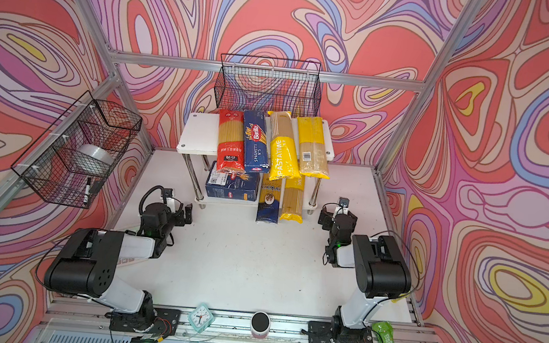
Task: Arrange pasta packages on shelves
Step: Reset both arms
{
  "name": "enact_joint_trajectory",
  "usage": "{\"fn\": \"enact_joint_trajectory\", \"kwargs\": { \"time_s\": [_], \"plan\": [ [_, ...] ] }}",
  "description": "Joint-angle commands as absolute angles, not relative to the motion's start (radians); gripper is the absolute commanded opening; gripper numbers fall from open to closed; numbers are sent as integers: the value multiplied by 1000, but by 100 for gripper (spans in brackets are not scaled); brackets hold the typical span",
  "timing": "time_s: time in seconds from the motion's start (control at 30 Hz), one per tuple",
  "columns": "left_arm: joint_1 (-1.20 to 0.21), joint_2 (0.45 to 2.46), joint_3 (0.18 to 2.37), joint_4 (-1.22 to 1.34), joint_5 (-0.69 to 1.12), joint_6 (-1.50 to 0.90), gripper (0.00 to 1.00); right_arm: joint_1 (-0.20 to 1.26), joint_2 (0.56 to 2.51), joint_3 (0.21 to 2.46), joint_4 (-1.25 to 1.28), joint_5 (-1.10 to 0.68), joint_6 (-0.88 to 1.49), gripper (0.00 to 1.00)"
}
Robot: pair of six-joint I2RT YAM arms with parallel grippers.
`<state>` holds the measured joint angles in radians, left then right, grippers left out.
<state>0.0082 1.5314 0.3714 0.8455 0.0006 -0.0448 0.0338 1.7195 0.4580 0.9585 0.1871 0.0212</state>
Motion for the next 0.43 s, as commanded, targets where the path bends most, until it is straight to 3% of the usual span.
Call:
{"fn": "enact_joint_trajectory", "kwargs": {
  "time_s": [0.0, 0.4],
  "plan": [
    [14, 1538, 372, 887, 11, -34, 100, 34, 1715, 459, 985, 194, 34, 99],
    [14, 1537, 373, 888, 9, -35, 100, 34, 1715, 459, 982, 195, 33, 98]
  ]
}}
